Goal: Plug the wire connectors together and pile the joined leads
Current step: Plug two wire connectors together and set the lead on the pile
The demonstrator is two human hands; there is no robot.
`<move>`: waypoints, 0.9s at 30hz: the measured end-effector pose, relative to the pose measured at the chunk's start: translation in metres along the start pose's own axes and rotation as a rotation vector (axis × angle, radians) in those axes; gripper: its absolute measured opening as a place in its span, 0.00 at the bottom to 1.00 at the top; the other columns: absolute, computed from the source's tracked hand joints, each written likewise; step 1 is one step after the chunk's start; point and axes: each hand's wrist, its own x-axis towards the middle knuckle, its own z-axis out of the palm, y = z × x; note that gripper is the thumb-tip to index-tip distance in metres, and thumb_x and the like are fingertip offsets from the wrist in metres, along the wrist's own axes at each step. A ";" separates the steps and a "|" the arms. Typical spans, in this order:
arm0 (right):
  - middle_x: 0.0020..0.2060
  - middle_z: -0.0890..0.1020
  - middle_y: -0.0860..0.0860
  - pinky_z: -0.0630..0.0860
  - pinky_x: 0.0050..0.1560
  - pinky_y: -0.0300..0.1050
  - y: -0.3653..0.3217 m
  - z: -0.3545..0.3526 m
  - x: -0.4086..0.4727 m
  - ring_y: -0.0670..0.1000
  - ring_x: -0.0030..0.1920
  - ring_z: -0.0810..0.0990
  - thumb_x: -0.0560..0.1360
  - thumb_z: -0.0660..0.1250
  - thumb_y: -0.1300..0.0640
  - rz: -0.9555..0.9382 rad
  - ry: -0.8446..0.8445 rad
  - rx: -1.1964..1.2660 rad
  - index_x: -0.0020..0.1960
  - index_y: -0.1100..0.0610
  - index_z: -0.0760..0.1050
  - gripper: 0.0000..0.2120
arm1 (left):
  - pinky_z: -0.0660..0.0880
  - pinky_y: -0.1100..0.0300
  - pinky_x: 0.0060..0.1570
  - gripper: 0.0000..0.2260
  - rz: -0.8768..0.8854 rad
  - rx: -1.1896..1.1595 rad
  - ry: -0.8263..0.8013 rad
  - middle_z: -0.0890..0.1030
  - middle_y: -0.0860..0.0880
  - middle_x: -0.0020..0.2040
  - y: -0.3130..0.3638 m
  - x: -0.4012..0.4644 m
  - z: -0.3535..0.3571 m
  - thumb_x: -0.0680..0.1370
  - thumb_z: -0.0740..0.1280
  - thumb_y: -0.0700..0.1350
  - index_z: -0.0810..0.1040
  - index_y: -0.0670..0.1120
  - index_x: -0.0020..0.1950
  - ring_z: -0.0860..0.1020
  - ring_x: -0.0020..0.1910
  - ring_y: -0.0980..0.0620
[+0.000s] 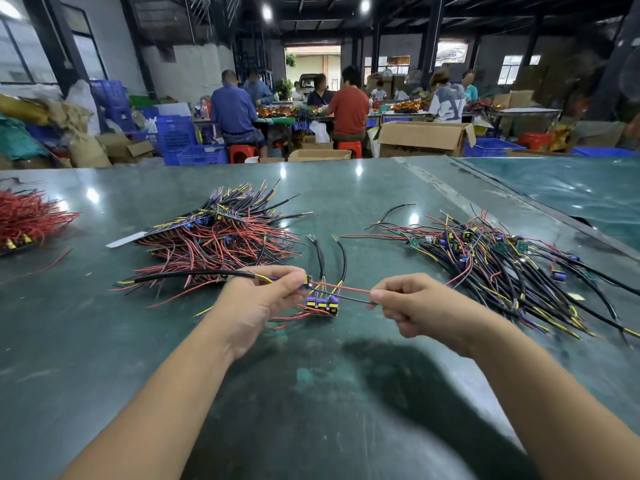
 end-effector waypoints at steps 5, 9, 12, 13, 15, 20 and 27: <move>0.25 0.67 0.49 0.59 0.23 0.33 0.004 -0.026 0.000 0.45 0.23 0.59 0.79 0.62 0.59 0.051 0.038 0.079 0.42 0.62 0.78 0.10 | 0.79 0.65 0.34 0.05 -0.024 -0.015 0.045 0.83 0.44 0.34 0.001 0.000 -0.001 0.66 0.71 0.36 0.81 0.38 0.40 0.83 0.32 0.51; 0.25 0.69 0.50 0.58 0.21 0.32 0.007 -0.032 0.001 0.44 0.22 0.59 0.78 0.63 0.59 0.036 0.077 0.184 0.43 0.62 0.78 0.09 | 0.78 0.65 0.33 0.03 -0.021 -0.062 0.074 0.83 0.45 0.34 0.001 0.001 0.000 0.68 0.70 0.35 0.82 0.39 0.39 0.83 0.32 0.52; 0.25 0.68 0.50 0.57 0.22 0.32 0.007 -0.031 0.004 0.44 0.22 0.59 0.79 0.62 0.60 -0.033 0.149 0.199 0.44 0.63 0.78 0.09 | 0.78 0.65 0.33 0.03 -0.015 -0.106 0.064 0.83 0.45 0.34 0.000 0.001 0.003 0.64 0.70 0.37 0.83 0.41 0.35 0.82 0.32 0.52; 0.26 0.68 0.51 0.57 0.23 0.33 0.008 -0.029 0.007 0.44 0.22 0.60 0.79 0.61 0.61 -0.067 0.199 0.198 0.43 0.63 0.78 0.10 | 0.78 0.65 0.33 0.03 -0.015 -0.111 0.059 0.83 0.45 0.34 -0.001 0.000 0.005 0.64 0.71 0.37 0.84 0.41 0.35 0.82 0.32 0.52; 0.27 0.71 0.53 0.63 0.25 0.35 0.009 -0.023 0.010 0.45 0.23 0.65 0.79 0.62 0.61 -0.139 0.325 0.095 0.42 0.61 0.78 0.10 | 0.78 0.65 0.33 0.03 -0.005 -0.110 0.060 0.83 0.45 0.35 -0.004 0.000 0.007 0.64 0.71 0.38 0.84 0.42 0.36 0.83 0.33 0.52; 0.50 0.80 0.56 0.66 0.59 0.47 0.010 0.006 0.009 0.56 0.54 0.71 0.75 0.67 0.57 -0.587 0.894 -0.934 0.56 0.61 0.78 0.11 | 0.76 0.61 0.47 0.06 0.093 -0.003 0.164 0.84 0.49 0.38 -0.009 0.001 0.008 0.63 0.74 0.44 0.84 0.46 0.38 0.79 0.41 0.52; 0.30 0.74 0.47 0.72 0.39 0.49 0.005 0.062 0.000 0.47 0.34 0.72 0.78 0.57 0.47 -0.517 0.207 -0.624 0.38 0.56 0.73 0.17 | 0.75 0.65 0.38 0.04 0.130 0.033 0.214 0.83 0.51 0.38 -0.016 0.000 0.016 0.74 0.69 0.37 0.83 0.44 0.43 0.78 0.36 0.57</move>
